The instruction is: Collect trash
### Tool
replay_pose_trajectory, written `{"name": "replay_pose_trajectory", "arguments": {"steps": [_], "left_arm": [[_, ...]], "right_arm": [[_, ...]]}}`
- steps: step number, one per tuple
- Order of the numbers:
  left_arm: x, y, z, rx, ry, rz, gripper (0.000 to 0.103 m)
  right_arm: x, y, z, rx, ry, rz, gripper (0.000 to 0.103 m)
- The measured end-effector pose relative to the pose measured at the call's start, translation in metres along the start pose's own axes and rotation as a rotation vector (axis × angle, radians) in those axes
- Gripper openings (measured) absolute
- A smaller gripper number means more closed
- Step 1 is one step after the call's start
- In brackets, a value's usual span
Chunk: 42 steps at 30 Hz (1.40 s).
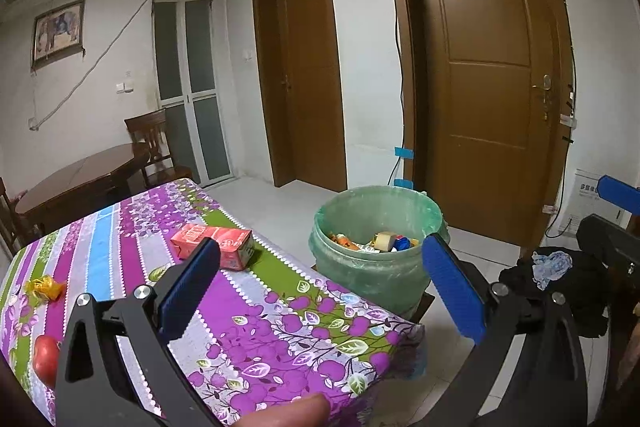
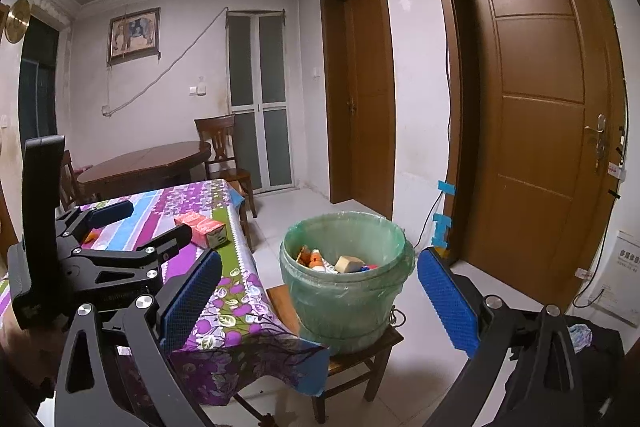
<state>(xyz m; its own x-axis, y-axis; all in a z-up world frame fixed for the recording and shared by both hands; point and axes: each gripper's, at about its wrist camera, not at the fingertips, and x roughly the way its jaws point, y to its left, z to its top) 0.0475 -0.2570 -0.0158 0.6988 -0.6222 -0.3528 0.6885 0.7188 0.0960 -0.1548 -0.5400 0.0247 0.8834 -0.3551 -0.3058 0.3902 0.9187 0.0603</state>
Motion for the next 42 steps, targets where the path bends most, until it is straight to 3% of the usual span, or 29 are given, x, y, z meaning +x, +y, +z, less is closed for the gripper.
{"name": "replay_pose_trajectory", "arguments": {"steps": [16,33,42], "left_arm": [[-0.008,-0.002,0.000,0.008,-0.052,-0.025,0.097],[-0.018,0.000,0.001,0.003,-0.066,-0.040,0.097],[-0.019,-0.001,0.003,0.009,-0.060,-0.044,0.097]], "right_arm": [[0.006,-0.001,-0.009,0.014,-0.017,-0.018,0.098],[0.019,-0.017,-0.021,0.037,-0.006,-0.132,0.098],[0.022,-0.011,-0.024,0.027,0.002,-0.116,0.098]]}}
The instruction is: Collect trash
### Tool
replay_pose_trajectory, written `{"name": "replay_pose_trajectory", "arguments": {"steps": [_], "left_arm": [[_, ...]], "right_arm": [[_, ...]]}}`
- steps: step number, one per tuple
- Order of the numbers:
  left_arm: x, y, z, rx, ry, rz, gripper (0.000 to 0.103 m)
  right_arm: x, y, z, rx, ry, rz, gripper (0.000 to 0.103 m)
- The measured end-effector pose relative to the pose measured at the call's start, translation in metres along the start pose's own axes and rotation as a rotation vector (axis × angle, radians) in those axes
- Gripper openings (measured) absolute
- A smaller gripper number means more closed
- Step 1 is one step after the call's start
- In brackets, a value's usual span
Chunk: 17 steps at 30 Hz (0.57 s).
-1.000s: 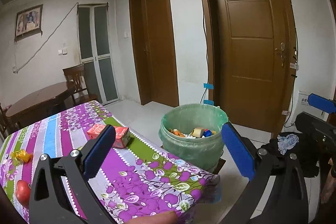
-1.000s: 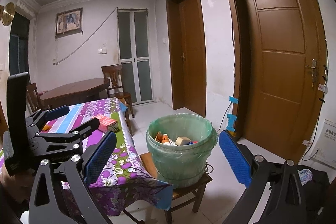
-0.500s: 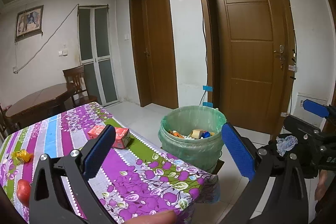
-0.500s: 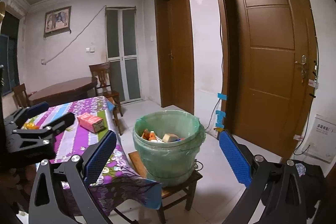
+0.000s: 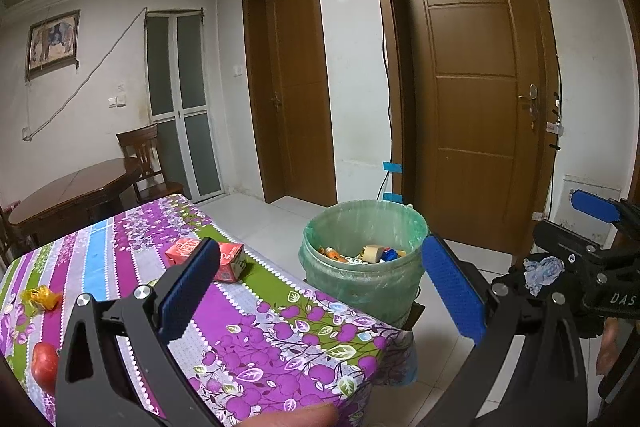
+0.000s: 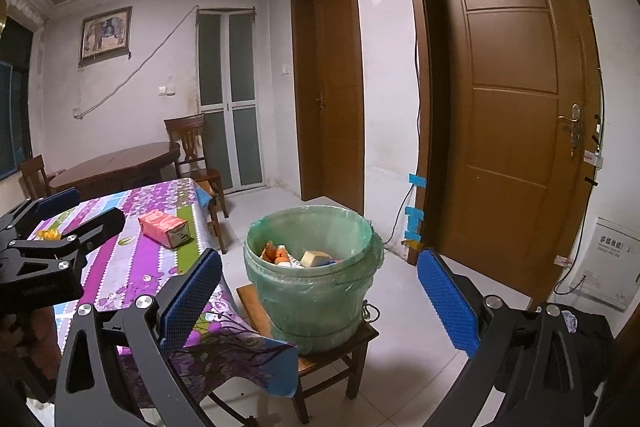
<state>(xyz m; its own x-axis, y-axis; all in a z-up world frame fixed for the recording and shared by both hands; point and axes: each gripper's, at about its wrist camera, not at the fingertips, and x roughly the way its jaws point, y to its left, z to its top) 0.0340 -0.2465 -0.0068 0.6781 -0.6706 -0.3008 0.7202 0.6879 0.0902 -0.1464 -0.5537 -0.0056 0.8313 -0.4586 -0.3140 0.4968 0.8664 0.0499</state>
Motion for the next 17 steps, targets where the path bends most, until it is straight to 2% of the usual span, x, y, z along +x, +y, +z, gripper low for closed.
{"name": "replay_pose_trajectory", "arguments": {"steps": [17], "left_arm": [[0.0096,-0.0050,-0.0047,0.022,0.049,-0.022,0.097]], "right_arm": [[-0.0032,0.0022,0.0005,-0.007,0.003,0.007,0.098]]}}
